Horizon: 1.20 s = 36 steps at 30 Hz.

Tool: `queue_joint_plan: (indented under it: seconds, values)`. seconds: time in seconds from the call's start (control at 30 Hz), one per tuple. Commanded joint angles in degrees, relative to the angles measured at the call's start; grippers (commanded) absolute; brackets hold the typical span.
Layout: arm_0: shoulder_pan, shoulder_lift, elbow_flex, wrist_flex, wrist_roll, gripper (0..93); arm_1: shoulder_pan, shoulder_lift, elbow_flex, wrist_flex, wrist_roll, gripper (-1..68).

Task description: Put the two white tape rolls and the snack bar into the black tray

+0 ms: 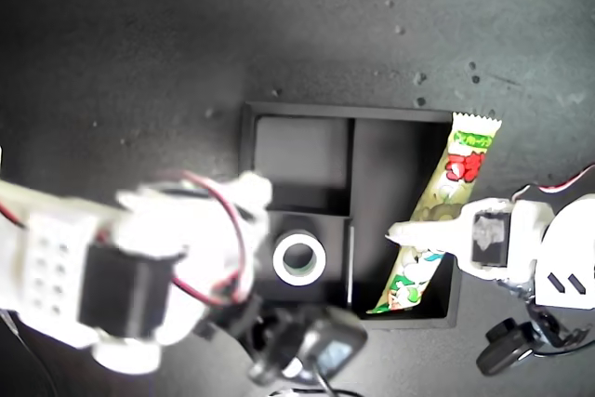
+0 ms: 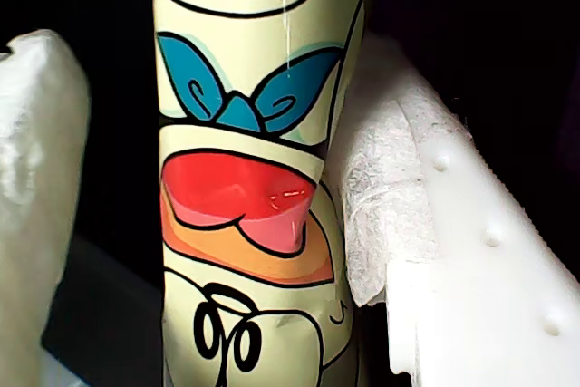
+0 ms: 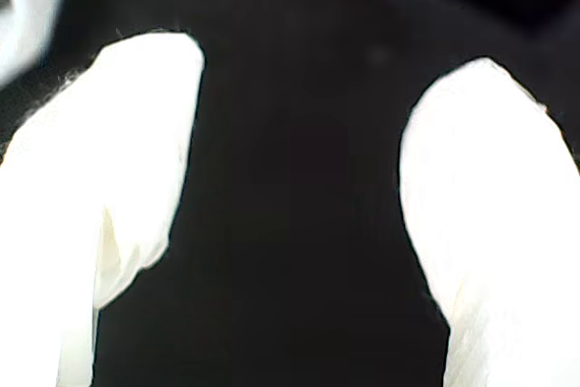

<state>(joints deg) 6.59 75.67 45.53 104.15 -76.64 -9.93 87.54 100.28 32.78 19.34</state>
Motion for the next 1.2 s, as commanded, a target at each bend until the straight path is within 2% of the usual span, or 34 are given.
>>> queue_joint_plan:
  seconds: [0.0,0.17,0.37,0.77,0.93,1.07,1.17]
  values:
    - [-1.49,11.51,7.47,0.97,-2.37,16.0,-0.79,0.35,-0.97,1.32,0.18,21.1]
    - [-1.23,16.00,15.73,0.35,-4.48,16.2,-1.67,0.35,-2.81,6.33,-0.18,27.0]
    - [-0.09,16.00,16.52,-0.35,-5.01,16.2,-1.41,0.26,-4.31,8.44,-0.18,30.7]
    - [3.78,14.59,15.91,-0.35,-7.47,16.0,-2.20,0.26,-12.83,19.51,-1.32,29.8]
    - [9.23,16.17,22.68,-3.87,-14.41,16.5,-0.35,0.44,-31.38,34.45,5.10,25.7]
    - [12.57,23.12,39.11,-17.93,-17.84,17.1,3.34,1.14,-49.48,50.63,17.40,25.5]
    - [14.41,25.84,48.08,-27.25,-19.42,17.4,4.66,1.14,-59.59,59.94,23.55,22.8]
